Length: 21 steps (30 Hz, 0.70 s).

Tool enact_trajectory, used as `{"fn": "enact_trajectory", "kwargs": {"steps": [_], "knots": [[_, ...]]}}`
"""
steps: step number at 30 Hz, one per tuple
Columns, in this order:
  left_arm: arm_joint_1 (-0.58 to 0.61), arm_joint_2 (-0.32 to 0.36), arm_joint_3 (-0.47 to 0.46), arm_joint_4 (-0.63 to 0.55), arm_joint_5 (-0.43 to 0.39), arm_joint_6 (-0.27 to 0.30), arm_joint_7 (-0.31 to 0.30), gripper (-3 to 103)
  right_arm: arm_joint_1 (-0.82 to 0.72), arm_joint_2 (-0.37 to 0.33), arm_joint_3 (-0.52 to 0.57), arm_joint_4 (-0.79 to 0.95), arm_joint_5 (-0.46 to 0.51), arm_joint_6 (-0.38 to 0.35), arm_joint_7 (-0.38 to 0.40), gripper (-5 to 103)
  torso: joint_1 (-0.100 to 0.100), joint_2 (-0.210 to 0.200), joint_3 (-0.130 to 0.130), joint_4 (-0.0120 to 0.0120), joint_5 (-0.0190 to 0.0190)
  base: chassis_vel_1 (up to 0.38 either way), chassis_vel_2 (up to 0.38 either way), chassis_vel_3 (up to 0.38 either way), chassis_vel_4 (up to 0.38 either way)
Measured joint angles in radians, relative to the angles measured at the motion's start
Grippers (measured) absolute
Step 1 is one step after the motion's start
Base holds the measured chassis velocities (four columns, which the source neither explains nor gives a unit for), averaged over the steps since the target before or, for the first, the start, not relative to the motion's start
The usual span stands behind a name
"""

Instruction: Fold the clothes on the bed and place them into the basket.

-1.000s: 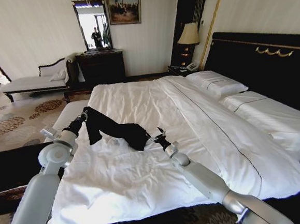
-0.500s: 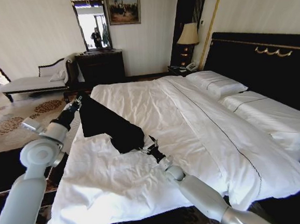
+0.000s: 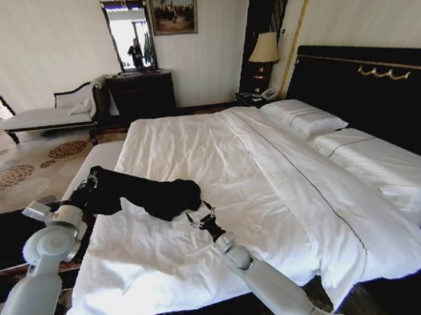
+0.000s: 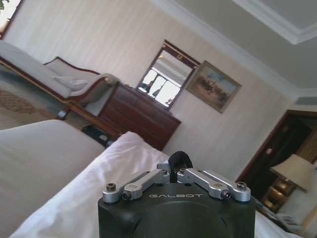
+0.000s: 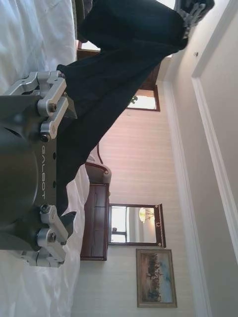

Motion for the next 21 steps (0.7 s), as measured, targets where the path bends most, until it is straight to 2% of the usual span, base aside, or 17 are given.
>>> {"fn": "enact_trajectory", "kwargs": {"steps": [5, 10, 19, 21], "knots": [[0.008, -0.041, -0.002, 0.127, 0.052, -0.014, -0.009, 1, 0.016, 0.006, -0.013, -0.029, -0.006, 0.014, -0.005, 100, 0.0, 0.0, 0.0, -0.0003, 0.0, 0.0, 0.0, 0.0, 0.0], [0.001, -0.074, 0.02, 0.185, 0.123, -0.015, -0.009, 1, 0.063, 0.007, -0.051, -0.062, -0.005, 0.016, -0.012, 100, 0.0, 0.0, 0.0, -0.0004, -0.0001, 0.0, 0.0, 0.0, 0.0], [-0.028, -0.093, 0.032, 0.229, 0.149, -0.017, -0.012, 1, 0.177, 0.032, -0.13, -0.128, -0.001, -0.002, -0.008, 100, 0.0, 0.0, 0.0, -0.0004, 0.0001, 0.0, 0.0, 0.0, 0.0], [-0.027, -0.097, 0.032, 0.225, 0.149, -0.017, -0.012, 1, 0.205, 0.045, -0.161, -0.151, 0.031, -0.015, -0.007, 100, 0.0, 0.0, 0.0, -0.0002, 0.0, 0.0, 0.0, 0.0, 0.0]]}}
